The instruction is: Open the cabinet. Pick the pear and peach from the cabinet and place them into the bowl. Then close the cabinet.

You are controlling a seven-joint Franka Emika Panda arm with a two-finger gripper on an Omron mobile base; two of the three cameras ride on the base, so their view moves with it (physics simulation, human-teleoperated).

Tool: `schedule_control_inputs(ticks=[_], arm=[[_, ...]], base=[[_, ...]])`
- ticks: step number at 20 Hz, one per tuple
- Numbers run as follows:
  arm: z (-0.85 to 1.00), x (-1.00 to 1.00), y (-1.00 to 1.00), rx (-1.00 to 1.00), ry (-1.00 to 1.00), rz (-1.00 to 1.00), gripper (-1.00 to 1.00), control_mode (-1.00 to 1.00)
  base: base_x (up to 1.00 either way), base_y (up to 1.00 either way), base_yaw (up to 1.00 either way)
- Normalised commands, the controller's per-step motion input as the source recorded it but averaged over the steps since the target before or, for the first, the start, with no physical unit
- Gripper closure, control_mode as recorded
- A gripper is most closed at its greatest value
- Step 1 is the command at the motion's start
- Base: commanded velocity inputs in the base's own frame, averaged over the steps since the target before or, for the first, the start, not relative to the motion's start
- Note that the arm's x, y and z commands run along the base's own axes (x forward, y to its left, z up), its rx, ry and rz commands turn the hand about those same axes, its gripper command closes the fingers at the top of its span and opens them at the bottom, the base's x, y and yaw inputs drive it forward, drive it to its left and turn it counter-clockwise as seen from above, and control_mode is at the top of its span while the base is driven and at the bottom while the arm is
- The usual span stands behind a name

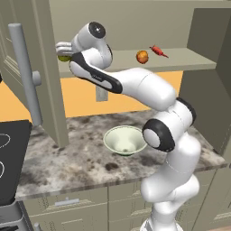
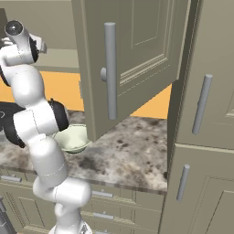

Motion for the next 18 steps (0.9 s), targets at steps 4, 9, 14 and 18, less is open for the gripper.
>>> schedule_control_inputs(ticks=[4,9,14,18], arm=[[-0.26,0.38,0.10,0.03,-0.03,0.00,-1.00,-1.00],[-0.18,0.49,0.13,0.05,-0.02,0.00,-1.00,-1.00],[-0.18,0.58,0.29,0.06,0.00,0.00,-1.00,-1.00],[-0.22,0.64,0.38,0.02,0.00,0.00,-1.00,-1.00]], base=[[0.00,0.00,0.00],[0.00,0.00,0.00],[0.00,0.00,0.00],[0.00,0.00,0.00]])
